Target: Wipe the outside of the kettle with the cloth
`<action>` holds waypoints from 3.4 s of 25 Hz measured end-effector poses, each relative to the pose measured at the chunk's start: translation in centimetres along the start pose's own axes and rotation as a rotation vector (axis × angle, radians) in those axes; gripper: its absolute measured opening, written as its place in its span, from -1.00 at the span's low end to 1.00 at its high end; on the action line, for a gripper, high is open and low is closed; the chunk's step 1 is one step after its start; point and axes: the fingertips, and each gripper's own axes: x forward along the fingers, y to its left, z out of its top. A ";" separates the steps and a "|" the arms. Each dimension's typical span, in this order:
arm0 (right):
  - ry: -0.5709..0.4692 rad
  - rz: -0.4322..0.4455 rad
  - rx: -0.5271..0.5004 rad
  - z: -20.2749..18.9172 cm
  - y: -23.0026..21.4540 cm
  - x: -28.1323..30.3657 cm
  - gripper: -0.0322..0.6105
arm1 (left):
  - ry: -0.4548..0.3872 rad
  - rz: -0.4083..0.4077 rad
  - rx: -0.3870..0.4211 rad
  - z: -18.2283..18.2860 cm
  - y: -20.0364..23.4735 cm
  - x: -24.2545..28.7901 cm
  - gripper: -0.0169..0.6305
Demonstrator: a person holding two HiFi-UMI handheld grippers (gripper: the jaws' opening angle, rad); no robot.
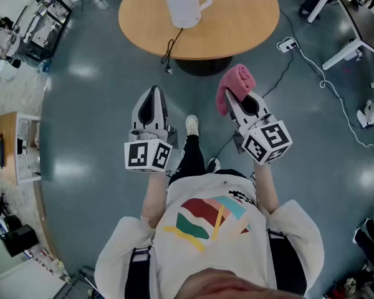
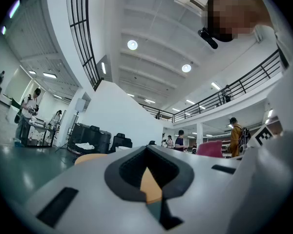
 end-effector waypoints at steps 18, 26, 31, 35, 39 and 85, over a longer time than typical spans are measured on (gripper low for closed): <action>0.008 -0.059 -0.077 5.5 -8.7 30.6 -0.76 | -0.025 -0.105 -0.009 1.6 20.5 26.5 -0.82; 0.052 -0.045 -0.037 4.2 -12.4 35.1 -0.75 | 0.037 -0.221 -0.049 -2.1 22.5 33.0 -0.81; 0.082 -0.006 -0.022 3.3 -14.1 36.8 -0.75 | 0.096 -0.282 -0.053 -4.8 22.5 36.4 -0.75; 0.111 -0.028 -0.011 1.3 -16.1 37.7 -0.75 | 0.063 -0.415 0.012 -6.1 22.5 39.6 -0.42; 0.110 -0.037 -0.010 1.1 -16.6 38.5 -0.75 | 0.084 -0.539 0.093 -6.7 23.5 42.4 -0.28; 0.155 -0.255 -0.196 -1.9 -15.9 50.9 -0.75 | 0.234 -0.730 0.148 -8.6 24.1 50.9 -0.82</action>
